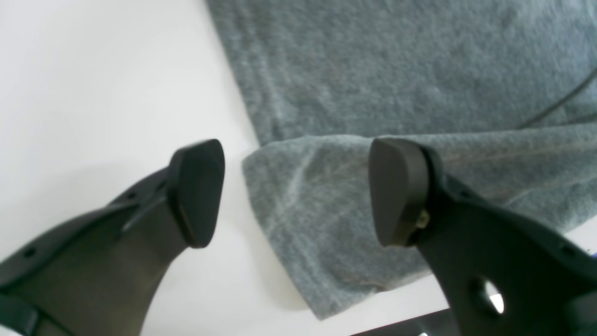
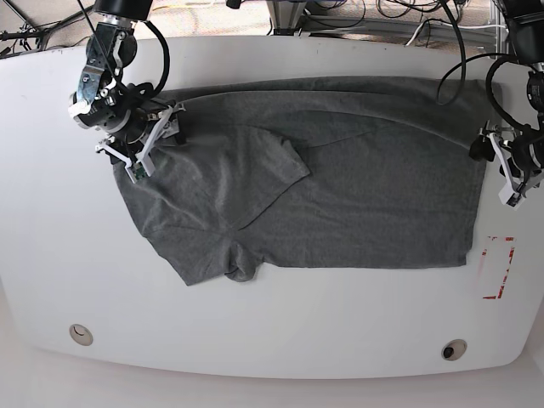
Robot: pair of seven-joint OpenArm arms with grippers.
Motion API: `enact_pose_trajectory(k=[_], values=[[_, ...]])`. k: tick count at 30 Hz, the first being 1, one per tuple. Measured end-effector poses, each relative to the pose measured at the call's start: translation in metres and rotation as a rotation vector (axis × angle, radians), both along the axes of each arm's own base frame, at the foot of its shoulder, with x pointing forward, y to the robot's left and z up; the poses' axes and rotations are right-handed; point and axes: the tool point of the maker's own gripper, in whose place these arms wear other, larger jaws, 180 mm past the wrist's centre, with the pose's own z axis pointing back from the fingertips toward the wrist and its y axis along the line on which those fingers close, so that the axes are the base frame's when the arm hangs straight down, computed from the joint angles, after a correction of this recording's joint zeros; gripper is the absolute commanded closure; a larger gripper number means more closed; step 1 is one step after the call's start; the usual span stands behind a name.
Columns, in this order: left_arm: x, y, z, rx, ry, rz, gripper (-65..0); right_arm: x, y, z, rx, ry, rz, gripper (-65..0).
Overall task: Fold the T-shirt properly
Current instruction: 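Pull the grasped edges apart with both grippers to smooth the shirt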
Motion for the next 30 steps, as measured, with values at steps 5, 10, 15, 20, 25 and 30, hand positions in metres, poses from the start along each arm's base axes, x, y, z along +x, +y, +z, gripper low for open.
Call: enact_pose_trajectory(k=[5, 10, 15, 20, 25, 30], values=[[0.001, 0.0, 0.001, -0.001, -0.003, 0.0, -44.6, -0.001, -0.005, -0.002, -0.006, 0.007, -0.012, -41.4], [0.0, 0.0, 0.0, 0.001, -0.002, 0.0, -44.6, 0.001, -0.001, -0.007, 0.017, 0.016, -0.013, -29.2], [0.001, 0.0, 0.001, -0.002, -0.005, 0.0, -44.6, 0.0, 0.001, -0.015, 0.041, 0.028, -0.021, -17.1], [0.001, 0.0, 0.001, 0.0, -0.004, 0.001, -44.6, 0.002, 0.002, -0.017, 0.055, 0.022, -0.026, -8.1], [0.001, 0.002, 0.001, 0.003, -0.005, 0.002, -44.6, 0.003, 0.002, -0.016, 0.059, 0.018, -0.026, -2.7], [0.001, 0.002, 0.001, 0.002, -0.005, 0.002, -44.6, 0.005, 0.001, -0.005, 0.038, -0.011, -0.018, -2.7]])
